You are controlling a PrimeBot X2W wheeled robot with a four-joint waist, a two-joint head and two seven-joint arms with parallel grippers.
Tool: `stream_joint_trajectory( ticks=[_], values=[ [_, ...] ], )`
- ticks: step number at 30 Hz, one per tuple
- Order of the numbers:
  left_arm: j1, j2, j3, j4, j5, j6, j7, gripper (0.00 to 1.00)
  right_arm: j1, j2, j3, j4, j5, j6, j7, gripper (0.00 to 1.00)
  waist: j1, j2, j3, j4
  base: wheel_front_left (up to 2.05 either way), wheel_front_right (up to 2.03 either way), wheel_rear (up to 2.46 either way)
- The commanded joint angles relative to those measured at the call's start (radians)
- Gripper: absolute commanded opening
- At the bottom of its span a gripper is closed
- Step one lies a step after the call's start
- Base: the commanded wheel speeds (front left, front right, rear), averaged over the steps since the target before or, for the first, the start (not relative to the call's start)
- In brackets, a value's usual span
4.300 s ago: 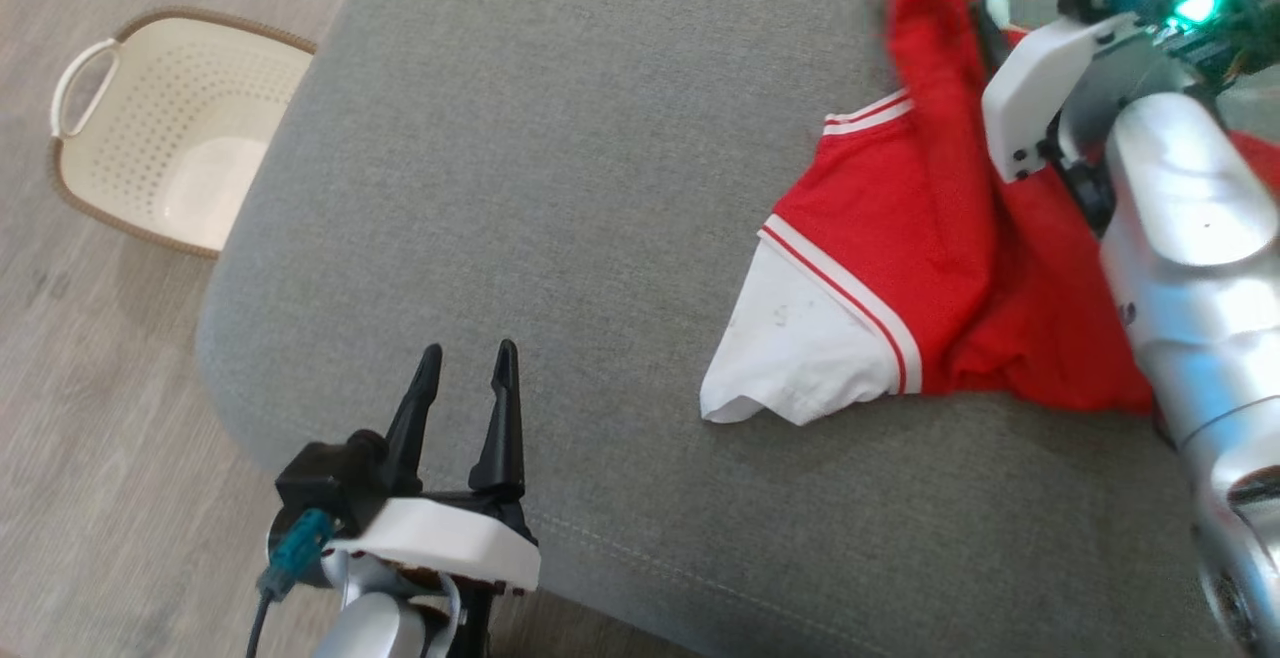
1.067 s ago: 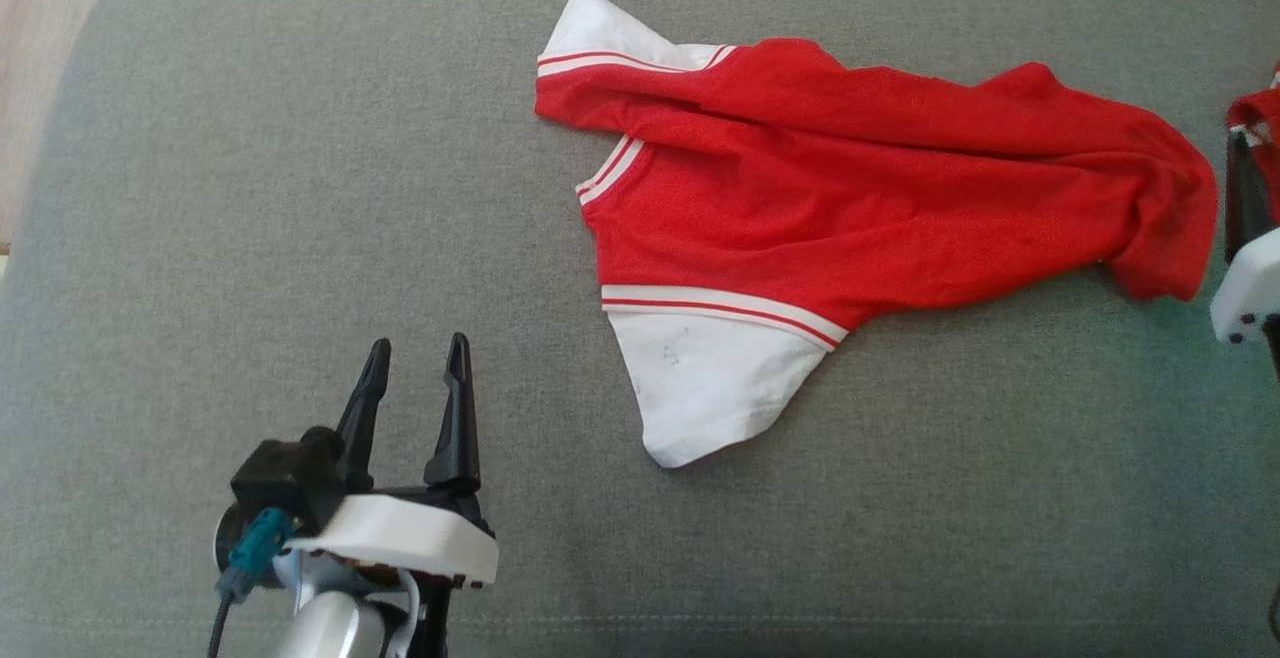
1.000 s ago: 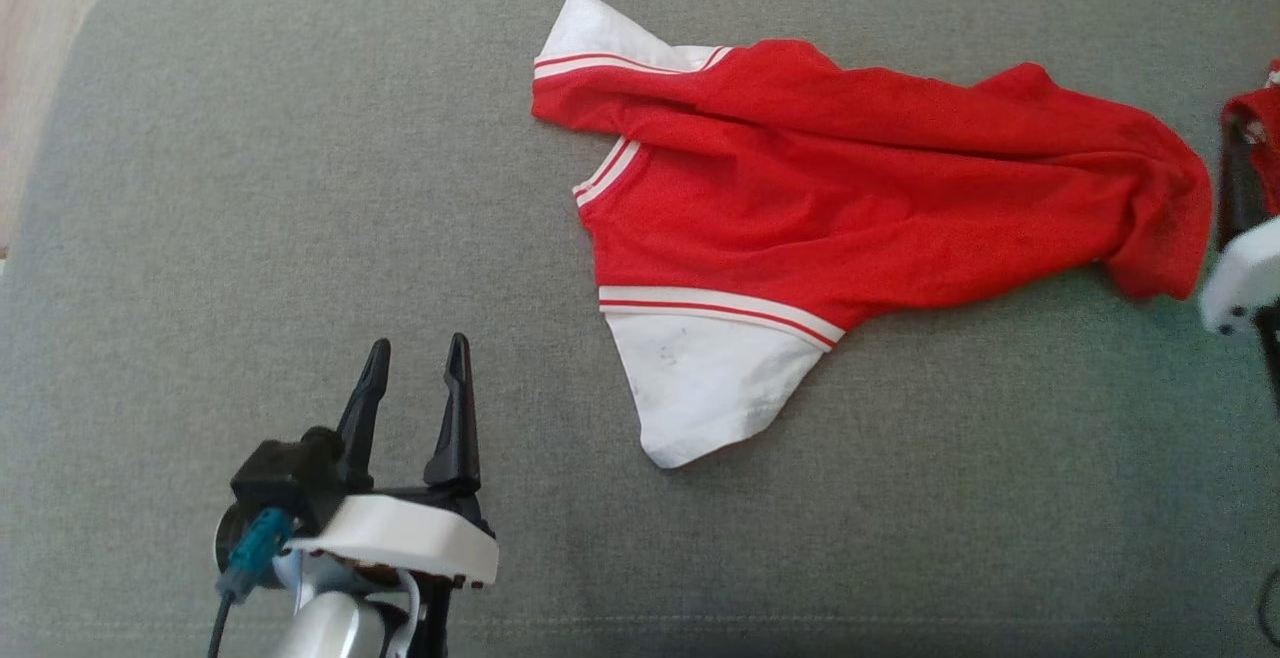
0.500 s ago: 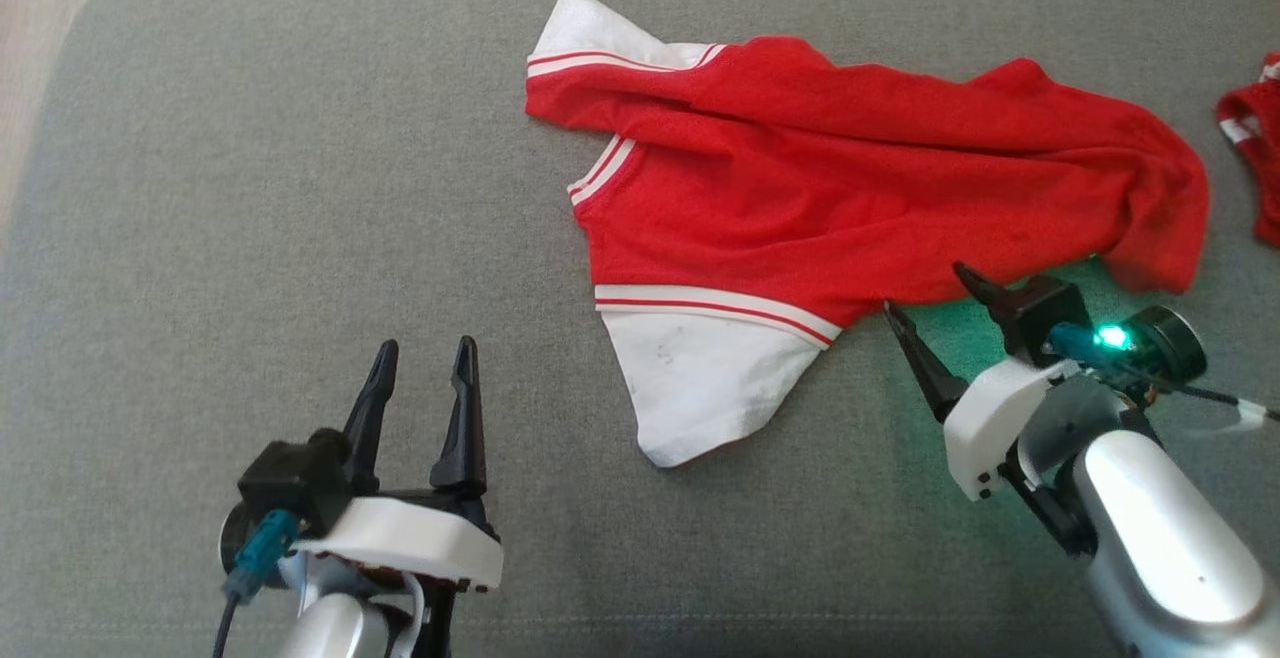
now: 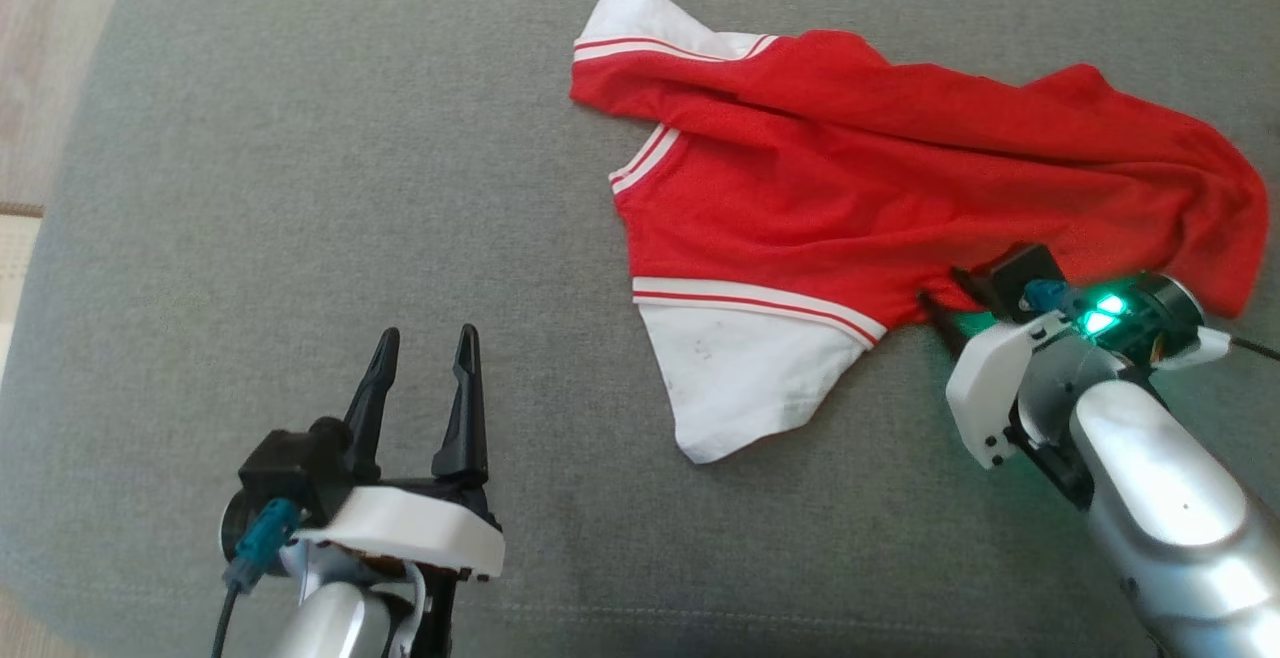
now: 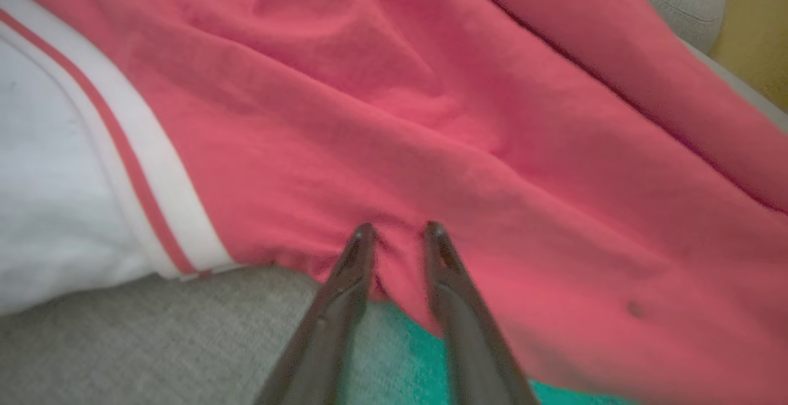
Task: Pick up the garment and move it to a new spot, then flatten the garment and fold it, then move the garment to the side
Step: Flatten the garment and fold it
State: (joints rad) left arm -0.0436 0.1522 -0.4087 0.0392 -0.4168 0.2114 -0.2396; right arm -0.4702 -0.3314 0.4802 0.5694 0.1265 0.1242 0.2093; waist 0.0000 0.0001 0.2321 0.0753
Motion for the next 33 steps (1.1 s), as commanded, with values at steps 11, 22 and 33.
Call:
stream_joint_trajectory(
  ticks=[11,22,33],
  values=[
    [-0.029,0.008,0.033,-0.021,-0.014,0.004,-0.014,1.00,-0.101,0.098,0.090,0.003,0.043,0.007,-0.125,0.00,0.0000,-0.0001,-0.008,0.043,0.00,0.00,0.00],
    [-0.029,0.006,0.033,-0.018,-0.017,0.001,-0.017,1.00,-0.199,0.220,0.240,-0.036,0.110,0.007,-0.171,0.00,0.0000,-0.0001,-0.007,0.063,0.00,0.00,0.00],
    [-0.028,0.010,0.045,-0.021,-0.017,0.008,-0.019,1.00,-0.214,0.243,0.257,0.045,0.180,0.007,-0.240,1.00,0.0000,-0.0001,-0.004,0.054,0.00,0.00,0.00]
  ],
)
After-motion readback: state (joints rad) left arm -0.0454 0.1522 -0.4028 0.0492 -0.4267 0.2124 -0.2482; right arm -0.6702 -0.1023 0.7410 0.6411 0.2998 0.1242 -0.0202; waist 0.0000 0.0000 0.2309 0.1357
